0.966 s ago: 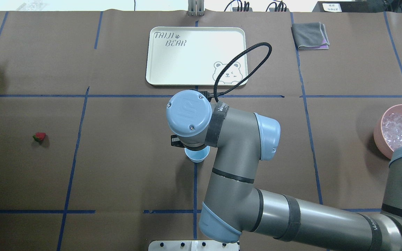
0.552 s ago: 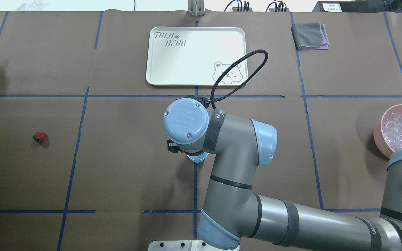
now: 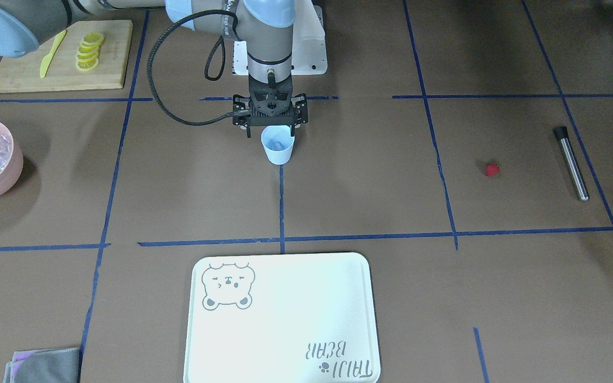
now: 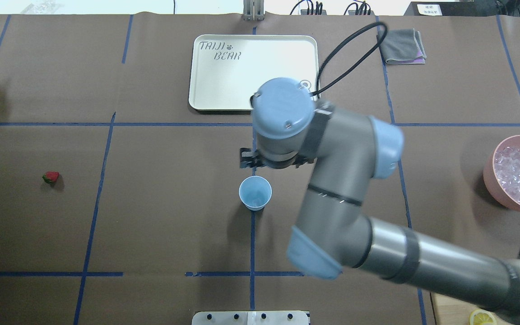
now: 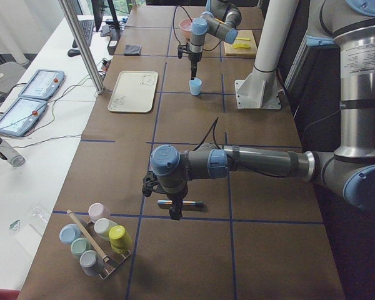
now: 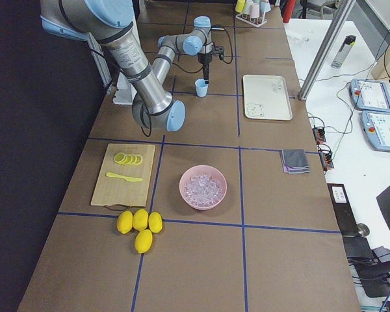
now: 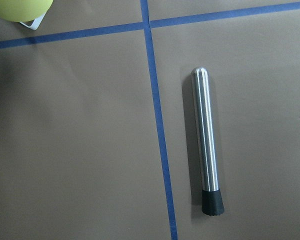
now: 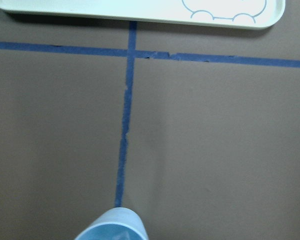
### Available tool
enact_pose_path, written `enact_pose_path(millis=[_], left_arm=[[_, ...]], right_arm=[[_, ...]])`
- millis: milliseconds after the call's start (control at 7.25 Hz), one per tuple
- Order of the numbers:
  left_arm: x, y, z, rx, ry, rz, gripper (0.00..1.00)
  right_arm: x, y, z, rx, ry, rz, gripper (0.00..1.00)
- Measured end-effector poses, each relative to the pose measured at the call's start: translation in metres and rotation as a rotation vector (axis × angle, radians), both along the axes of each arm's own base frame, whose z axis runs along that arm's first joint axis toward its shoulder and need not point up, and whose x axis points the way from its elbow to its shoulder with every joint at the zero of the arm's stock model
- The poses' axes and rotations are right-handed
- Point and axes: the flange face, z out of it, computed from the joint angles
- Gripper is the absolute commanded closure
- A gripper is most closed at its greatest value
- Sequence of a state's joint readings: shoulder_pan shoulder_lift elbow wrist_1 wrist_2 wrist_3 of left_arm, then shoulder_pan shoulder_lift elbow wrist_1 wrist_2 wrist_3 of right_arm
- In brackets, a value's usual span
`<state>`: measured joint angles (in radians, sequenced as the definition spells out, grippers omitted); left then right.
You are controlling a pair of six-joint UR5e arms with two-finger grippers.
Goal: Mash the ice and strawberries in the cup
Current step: 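Open the right gripper to drop the ice cube into the cup, then move the right gripper back over the pink bowl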
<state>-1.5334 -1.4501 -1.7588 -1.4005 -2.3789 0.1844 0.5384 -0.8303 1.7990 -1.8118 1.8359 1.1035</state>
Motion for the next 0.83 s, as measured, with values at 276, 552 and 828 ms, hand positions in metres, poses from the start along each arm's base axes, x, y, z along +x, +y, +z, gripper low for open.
enact_pose_path(millis=[276,552,828], left_arm=[[0.0,0.0,0.001,-0.002,0.0,0.001,0.0],[0.0,0.0,0.0,-0.001,0.0,0.001,0.0],[0.003,0.0,0.002,-0.004,0.0,0.007,0.0]], right_arm=[[0.111,-0.032,0.062,0.047,-0.008,-0.089,0.01],[0.21,-0.057,0.13,0.102,0.013,-0.186,0.01],[0.289,-0.063,0.203,0.146,-0.001,-0.268,0.01]])
